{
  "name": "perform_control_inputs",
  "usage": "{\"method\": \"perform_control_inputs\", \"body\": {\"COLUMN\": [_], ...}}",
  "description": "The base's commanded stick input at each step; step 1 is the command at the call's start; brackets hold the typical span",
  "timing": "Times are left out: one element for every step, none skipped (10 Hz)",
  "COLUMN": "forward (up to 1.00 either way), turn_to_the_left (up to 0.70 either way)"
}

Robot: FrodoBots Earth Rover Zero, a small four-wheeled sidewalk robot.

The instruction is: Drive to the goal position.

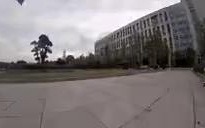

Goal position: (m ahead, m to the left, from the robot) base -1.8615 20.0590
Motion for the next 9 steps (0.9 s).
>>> {"method": "perform_control_inputs", "body": {"forward": [0.70, 0.70, 0.70, 0.70, 0.70, 0.70, 0.70, 0.70, 0.70], "turn_to_the_left": [0.35, 0.35, 0.35, 0.35, 0.35, 0.35, 0.35, 0.35, 0.35]}}
